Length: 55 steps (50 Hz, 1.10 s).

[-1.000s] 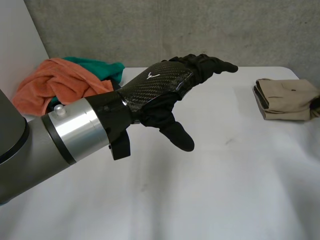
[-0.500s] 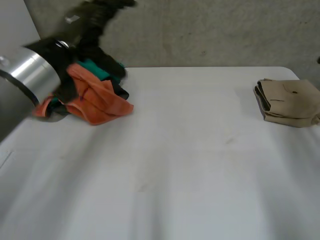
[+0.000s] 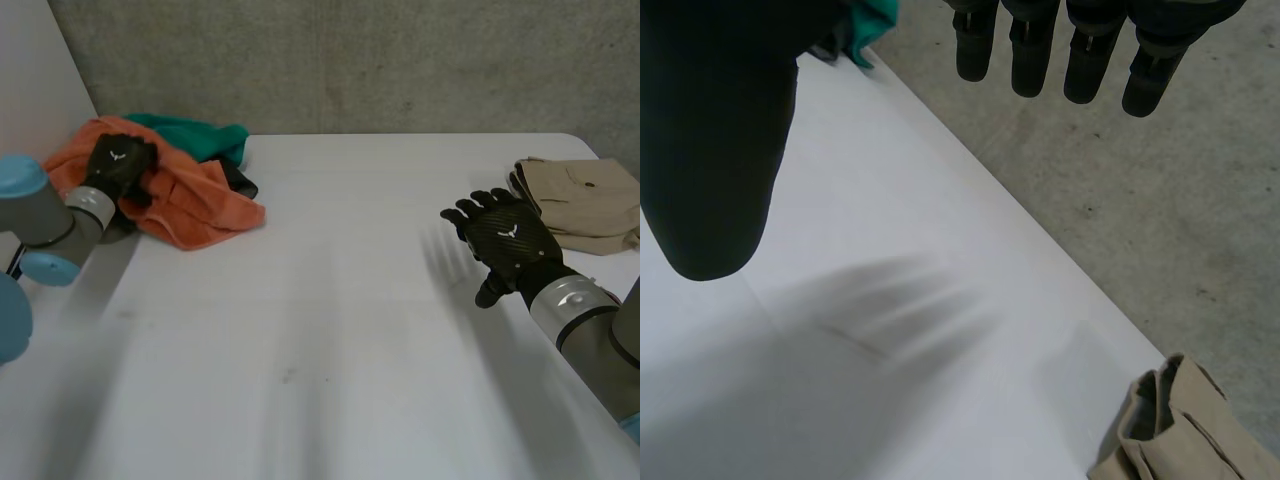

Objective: Fold the laundry.

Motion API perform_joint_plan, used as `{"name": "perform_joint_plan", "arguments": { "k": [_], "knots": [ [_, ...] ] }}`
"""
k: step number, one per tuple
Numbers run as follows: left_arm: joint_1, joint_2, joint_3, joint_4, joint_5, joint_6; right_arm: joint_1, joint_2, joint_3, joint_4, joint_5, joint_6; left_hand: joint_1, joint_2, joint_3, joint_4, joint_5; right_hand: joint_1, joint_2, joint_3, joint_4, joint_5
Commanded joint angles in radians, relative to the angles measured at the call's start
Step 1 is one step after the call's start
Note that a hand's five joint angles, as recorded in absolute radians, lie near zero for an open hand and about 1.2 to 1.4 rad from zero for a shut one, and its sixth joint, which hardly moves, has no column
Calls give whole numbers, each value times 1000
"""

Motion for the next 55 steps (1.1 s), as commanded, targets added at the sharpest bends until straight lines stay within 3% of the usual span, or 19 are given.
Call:
{"name": "perform_joint_plan", "arguments": {
  "k": [1, 5, 10, 16, 20, 27, 33, 34, 36, 39, 47, 52, 55],
  "knots": [
    [-16, 56, -16, 94, -122, -2, -20, -20, 13, -32, 0, 29, 593, 653, 659, 651, 668, -53, -32, -33, -33, -49],
    [-50, 263, -166, 155, -168, -40, -20, -30, 7, -32, 6, 38, 593, 653, 659, 651, 668, -53, -32, -33, -33, -49],
    [-120, 538, -355, 221, -131, -162, -14, -43, 6, -32, 24, 55, 593, 653, 659, 651, 668, -53, -32, -33, -33, -49],
    [-234, 828, -544, 212, -124, -333, -11, -62, 7, -27, 36, 70, 593, 653, 659, 651, 668, -53, -32, -33, -33, -49],
    [-323, 925, -634, 174, -130, -399, -13, -80, 9, -20, 46, 79, 593, 653, 659, 651, 668, -53, -32, -33, -33, -49],
    [-513, 931, -817, 16, -180, -392, -43, -123, 6, -14, 75, 108, 593, 653, 659, 651, 668, -53, -32, -33, -33, -49],
    [-699, 761, -970, -6, -280, -380, -77, -122, -17, 6, 89, 136, 591, 651, 656, 648, 666, -53, -32, -33, -33, -49],
    [-714, 738, -977, -7, -286, -377, -79, -119, -21, 12, 89, 136, 309, 369, 374, 366, 384, -53, -32, -33, -33, -49],
    [-739, 696, -977, -36, -308, -377, -82, -111, -34, 52, 89, 136, -589, -528, -523, -531, -514, -53, -32, -33, -33, -49],
    [-739, 730, -975, -70, -320, -381, -80, -112, -45, 101, 92, 139, -629, -568, -563, -571, -554, -53, -32, -33, -33, -49],
    [-538, 975, -997, -87, -273, -378, -37, -154, -77, 310, 104, 217, -629, -568, -563, -571, -554, -53, -32, -33, -33, -49],
    [-362, 1041, -1012, -84, -129, -369, 9, -203, -91, 456, 107, 337, -629, -568, -563, -571, -554, -48, -27, -28, -27, -43],
    [-297, 1037, -1010, -87, -44, -358, 53, -221, -91, 545, 119, 436, -629, -568, -563, -571, -554, -53, -32, -33, -33, -49]
  ]
}}
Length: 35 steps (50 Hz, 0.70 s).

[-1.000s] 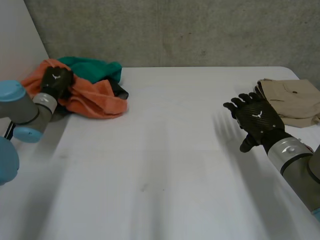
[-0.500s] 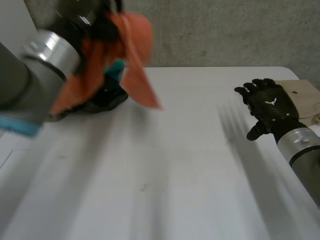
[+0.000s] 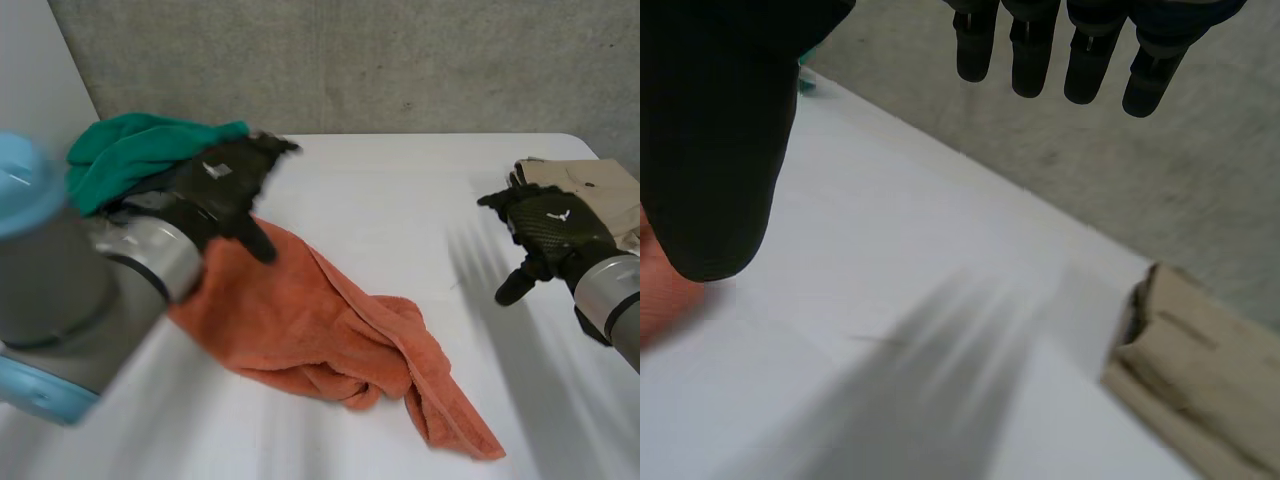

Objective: Fold the laundry.

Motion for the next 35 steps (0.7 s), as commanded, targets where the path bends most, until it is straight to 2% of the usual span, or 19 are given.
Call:
{"name": "perform_joint_plan", "arguments": {
  "k": [1, 5, 8, 12, 18, 19, 22, 23, 24, 26, 35],
  "knots": [
    [214, 20, -5, -2, 232, 27, 97, -51, 1, 207, 33, 217, -13, -31, -35, -26, -49, -53, -32, -33, -33, -49],
    [288, -51, 6, -21, 349, 58, 160, -58, 44, 231, 81, 294, -13, -31, -35, -26, -49, -53, -32, -33, -33, -49],
    [328, -98, 15, -44, 383, 83, 211, -45, 75, 214, 110, 316, -13, -31, -35, -26, -49, -53, -32, -33, -33, -49],
    [340, -117, 12, -73, 369, 89, 313, 20, 115, 150, 183, 323, -13, -31, -35, -26, -49, -53, -32, -33, -33, -49],
    [329, -112, -1, -56, 314, 78, 390, 111, 112, 73, 323, 336, -13, -31, -35, -26, -49, 61, 82, 81, 81, 66],
    [322, -109, -8, -45, 296, 72, 401, 125, 109, 56, 346, 336, -13, -31, -35, -26, -49, 125, 146, 145, 146, 130],
    [306, -100, -17, -27, 276, 63, 423, 169, 92, -13, 406, 331, -13, -31, -35, -26, -49, 556, 576, 576, 576, 560],
    [294, -100, -21, -12, 265, 57, 426, 175, 87, -31, 418, 330, -13, -31, -35, -26, -49, 764, 785, 784, 784, 768],
    [288, -100, -24, -6, 262, 55, 432, 176, 75, -68, 434, 319, -13, -31, -35, -26, -49, 1164, 1185, 1184, 1185, 1169],
    [276, -103, -24, 8, 259, 54, 438, 162, 64, -94, 432, 293, -13, -31, -35, -26, -49, 1168, 1189, 1188, 1189, 1173],
    [199, -230, 60, 80, 292, 70, 518, -126, 17, -96, 336, 22, -13, -31, -35, -26, -49, 1168, 1189, 1188, 1189, 1173]
  ]
}}
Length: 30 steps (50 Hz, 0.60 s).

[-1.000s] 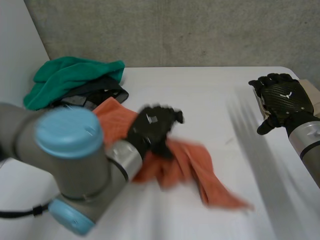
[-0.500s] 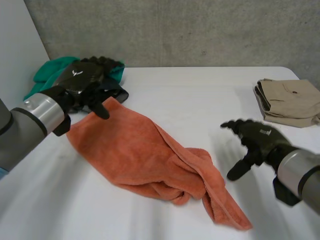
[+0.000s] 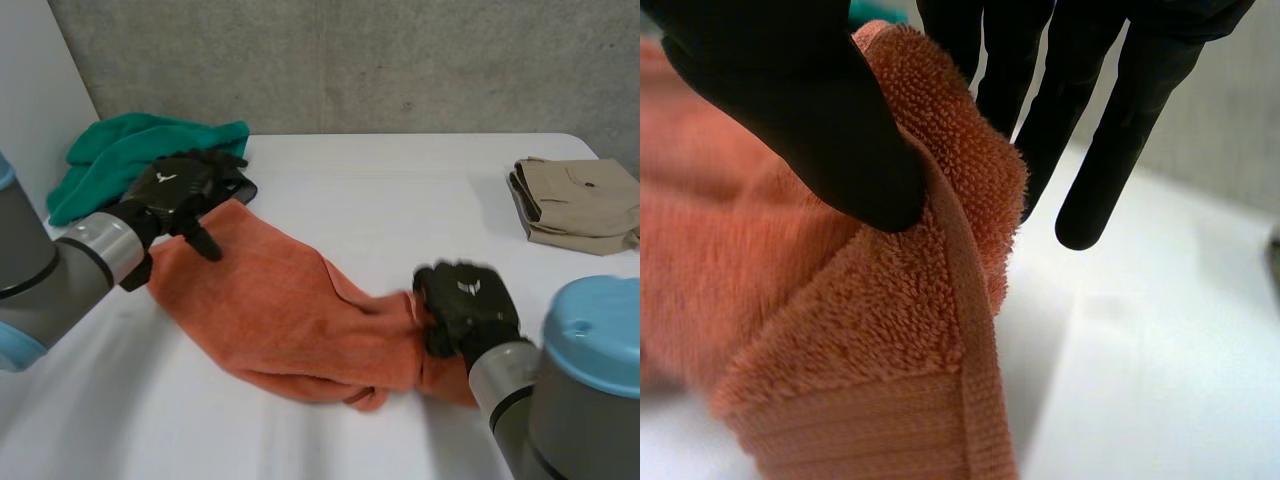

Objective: Fold the laundry.

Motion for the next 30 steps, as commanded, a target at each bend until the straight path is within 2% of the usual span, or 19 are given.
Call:
{"name": "perform_joint_plan", "arguments": {
  "k": [1, 6, 13, 14, 15, 17, 19, 20, 21, 24, 26, 30],
  "knots": [
    [-60, -120, 84, 36, 39, 19, 64, -237, -31, 23, -97, -217, -13, -31, -35, -26, -49, 402, 252, 223, 205, 244],
    [-113, -227, 165, 0, 58, 59, 87, -358, -36, 59, -171, -323, -13, -31, -35, -26, -49, 402, 252, 223, 205, 244],
    [-188, -333, 248, -93, 52, 105, 82, -472, -45, 105, -280, -333, 20, 1, -3, 6, -16, 402, 252, 223, 205, 244],
    [-197, -348, 269, -98, 41, 121, 78, -477, -45, 119, -292, -334, 483, 464, 460, 469, 447, 402, 252, 223, 205, 244],
    [-199, -353, 279, -96, 35, 124, 73, -477, -45, 124, -297, -336, 667, 649, 645, 654, 631, 402, 252, 223, 205, 244],
    [-191, -358, 318, -89, -12, 130, 27, -472, -50, 136, -298, -343, 1206, 1188, 1184, 1193, 1170, 402, 252, 223, 205, 244],
    [-179, -355, 354, -76, -63, 131, -31, -455, -56, 141, -294, -348, 1209, 1191, 1187, 1196, 1173, 402, 252, 223, 205, 244],
    [-167, -348, 393, -58, -121, 130, -63, -441, -62, 142, -294, -350, 1209, 1191, 1187, 1196, 1173, 402, 252, 223, 205, 244],
    [-159, -344, 415, -46, -148, 125, -124, -400, -76, 139, -300, -356, 1209, 1191, 1187, 1196, 1173, 402, 252, 223, 205, 244],
    [-124, -318, 505, 20, -223, 124, -200, -323, -126, 133, -317, -366, 1209, 1191, 1187, 1196, 1173, 402, 252, 223, 205, 244],
    [-110, -296, 546, 60, -231, 121, -250, -242, -206, 118, -324, -365, 1209, 1191, 1187, 1196, 1173, 402, 252, 223, 205, 244],
    [-93, -237, 628, 183, -212, 81, -252, -116, -387, 54, -294, -363, 1209, 1191, 1187, 1196, 1173, 402, 252, 223, 205, 244]
  ]
}}
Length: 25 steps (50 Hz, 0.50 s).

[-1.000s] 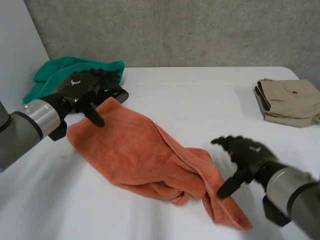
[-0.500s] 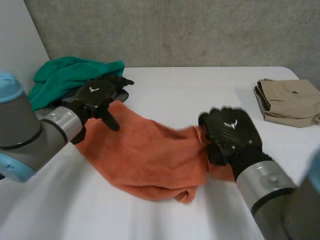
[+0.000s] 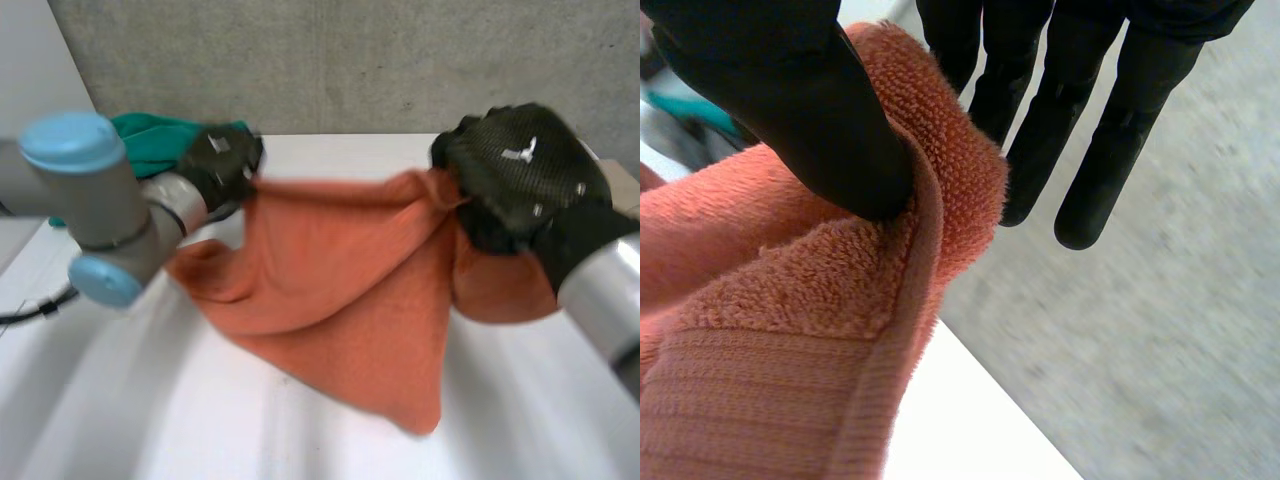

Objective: Fold the laundry.

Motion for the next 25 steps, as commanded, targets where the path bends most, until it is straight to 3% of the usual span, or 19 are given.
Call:
{"name": "perform_joint_plan", "arguments": {
  "k": [1, 5, 13, 19, 25],
  "knots": [
    [45, 99, 153, 197, -25, -54, -72, 231, -283, -100, 34, -1, 224, 204, 208, 198, 253, 402, 252, 212, 200, 234],
    [35, 177, 185, 269, -27, -118, -45, 320, -446, -266, 103, 49, 224, 204, 208, 198, 253, 402, 252, 212, 200, 234],
    [40, 314, 41, 270, -82, -79, -32, 354, -456, -512, 100, 123, 224, 204, 208, 198, 253, 402, 252, 212, 200, 234],
    [51, 423, -203, 264, -85, -3, -45, 366, -387, -474, 99, 92, 224, 204, 208, 198, 253, 402, 252, 212, 200, 234],
    [37, 501, -540, 255, 16, 53, -49, 426, -275, -359, 57, 29, 224, 204, 208, 198, 253, 402, 252, 212, 200, 234]
  ]
}}
